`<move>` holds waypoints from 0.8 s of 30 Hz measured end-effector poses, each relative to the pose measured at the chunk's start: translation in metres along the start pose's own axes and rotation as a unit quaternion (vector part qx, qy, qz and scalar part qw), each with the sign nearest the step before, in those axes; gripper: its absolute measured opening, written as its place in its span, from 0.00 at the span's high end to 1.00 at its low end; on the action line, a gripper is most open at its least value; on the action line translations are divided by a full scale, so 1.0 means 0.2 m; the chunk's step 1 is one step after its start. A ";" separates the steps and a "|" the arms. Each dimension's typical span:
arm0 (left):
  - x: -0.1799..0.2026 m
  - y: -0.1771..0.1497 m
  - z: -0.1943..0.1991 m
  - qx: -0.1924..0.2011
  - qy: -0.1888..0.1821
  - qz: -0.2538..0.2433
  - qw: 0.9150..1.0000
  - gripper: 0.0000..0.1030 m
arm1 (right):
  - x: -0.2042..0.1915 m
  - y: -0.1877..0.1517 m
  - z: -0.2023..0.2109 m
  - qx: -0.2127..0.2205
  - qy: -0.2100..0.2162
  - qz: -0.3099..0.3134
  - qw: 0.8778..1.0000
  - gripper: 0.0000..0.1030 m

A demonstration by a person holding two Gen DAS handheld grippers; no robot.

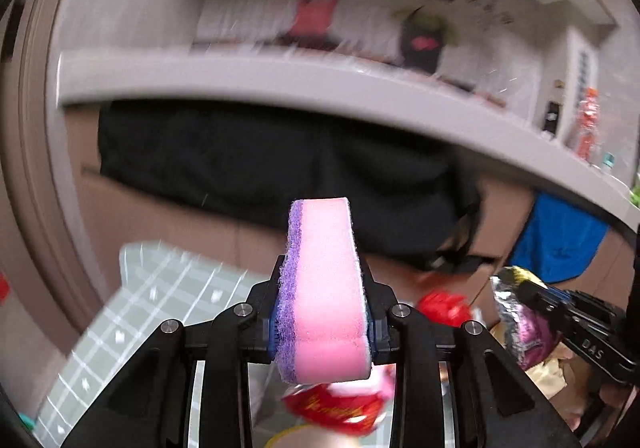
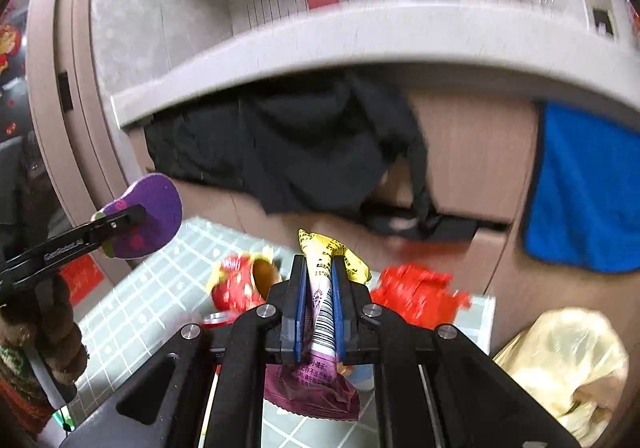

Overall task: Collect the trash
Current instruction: 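Close the left gripper on the pink sponge while the right gripper grasps the yellow wrapper, then carry both items over the yellow plastic bag and open both grippers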

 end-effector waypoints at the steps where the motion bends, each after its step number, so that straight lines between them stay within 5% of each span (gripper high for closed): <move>1: 0.07 0.04 0.04 0.015 -0.002 -0.011 1.000 0.70 | 0.02 0.03 0.05 0.011 -0.002 0.003 1.000 0.90; 9: 0.62 0.17 0.13 0.060 -0.044 -0.062 0.995 0.69 | 0.32 0.20 0.40 0.073 -0.047 0.008 0.996 0.90; 24: 1.55 0.07 -0.12 0.004 -0.195 -0.088 0.977 0.69 | 1.12 0.16 0.86 0.113 -0.155 -0.058 0.980 0.90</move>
Point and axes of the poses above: each gripper's, at about its wrist camera, not at the fingertips, and z roughly against the way its jaws point, x to its right, y to its top, the point moved 5 cm from there along -z, roughly the way its jaws point, and after that the axes turned 12 degrees about -z, right-handed, at the moved point
